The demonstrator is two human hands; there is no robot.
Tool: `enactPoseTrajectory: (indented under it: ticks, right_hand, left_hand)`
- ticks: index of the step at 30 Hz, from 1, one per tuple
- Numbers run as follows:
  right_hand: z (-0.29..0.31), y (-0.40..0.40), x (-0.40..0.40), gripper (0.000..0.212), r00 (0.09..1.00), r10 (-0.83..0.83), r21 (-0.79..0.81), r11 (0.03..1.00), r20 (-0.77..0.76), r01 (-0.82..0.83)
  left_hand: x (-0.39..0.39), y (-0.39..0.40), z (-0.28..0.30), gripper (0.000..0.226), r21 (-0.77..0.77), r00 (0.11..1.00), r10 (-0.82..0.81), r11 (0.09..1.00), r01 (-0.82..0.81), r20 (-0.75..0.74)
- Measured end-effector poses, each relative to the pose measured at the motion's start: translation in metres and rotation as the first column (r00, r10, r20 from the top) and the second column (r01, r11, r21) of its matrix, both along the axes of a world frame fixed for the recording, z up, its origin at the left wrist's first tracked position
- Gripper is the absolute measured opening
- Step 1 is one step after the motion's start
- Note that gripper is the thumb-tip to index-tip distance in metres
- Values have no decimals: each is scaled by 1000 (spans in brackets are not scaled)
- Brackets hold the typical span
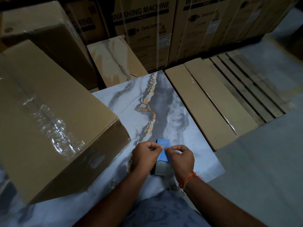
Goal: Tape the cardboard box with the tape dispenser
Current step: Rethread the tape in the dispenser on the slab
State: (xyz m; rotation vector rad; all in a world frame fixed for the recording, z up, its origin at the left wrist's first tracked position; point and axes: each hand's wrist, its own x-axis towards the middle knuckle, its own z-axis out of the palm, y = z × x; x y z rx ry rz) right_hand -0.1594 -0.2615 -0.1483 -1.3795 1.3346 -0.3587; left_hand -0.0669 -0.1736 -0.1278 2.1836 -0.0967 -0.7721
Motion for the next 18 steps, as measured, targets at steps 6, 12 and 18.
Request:
enactPoseTrajectory:
  ticks: [6,12,18]
  right_hand:
    - [-5,2,-1,28,999,-16,35,999,32,15]
    - [-6,4,-1,23,998,-15,72,997,66,10]
    - [-6,2,3,18,981,-135,273,957,136,94]
  left_hand:
    - [6,-1,-4,49,47,992,84,996,-79,-96]
    - [13,-12,-11,67,90,968,25,996,-3,-252]
    - [9,-14,-17,20,-80,975,-41,996,24,-220]
